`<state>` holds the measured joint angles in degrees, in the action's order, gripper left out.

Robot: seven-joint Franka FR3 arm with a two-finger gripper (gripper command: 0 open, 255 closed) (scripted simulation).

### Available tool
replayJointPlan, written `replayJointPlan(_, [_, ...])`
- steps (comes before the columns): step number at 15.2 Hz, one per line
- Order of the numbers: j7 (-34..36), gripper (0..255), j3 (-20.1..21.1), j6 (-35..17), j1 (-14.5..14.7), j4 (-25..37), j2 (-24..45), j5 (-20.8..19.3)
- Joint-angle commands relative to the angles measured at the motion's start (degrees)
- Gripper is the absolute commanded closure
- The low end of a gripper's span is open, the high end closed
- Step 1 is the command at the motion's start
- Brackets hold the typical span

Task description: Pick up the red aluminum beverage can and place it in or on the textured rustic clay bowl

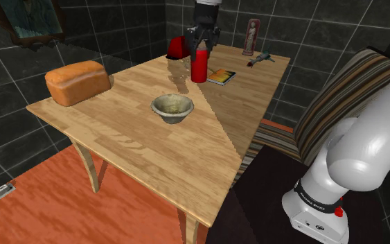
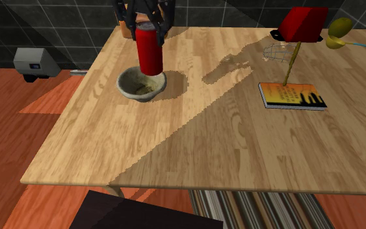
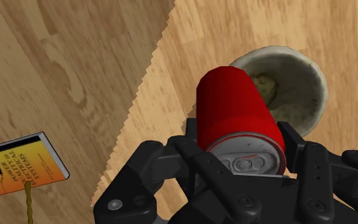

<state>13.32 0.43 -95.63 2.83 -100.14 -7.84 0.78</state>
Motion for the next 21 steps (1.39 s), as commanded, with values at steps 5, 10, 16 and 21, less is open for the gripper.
replayJointPlan(5, [6.64,255,3.53,2.60,3.02,12.85,10.15,-0.57])
replayJointPlan(10, [9.18,255,4.69,1.93,4.42,16.21,14.18,-1.12])
replayJointPlan(16, [9.11,255,4.66,-3.05,4.35,10.19,13.14,-1.03])
replayJointPlan(21, [9.07,255,4.64,-7.04,4.32,5.77,12.71,-0.99])
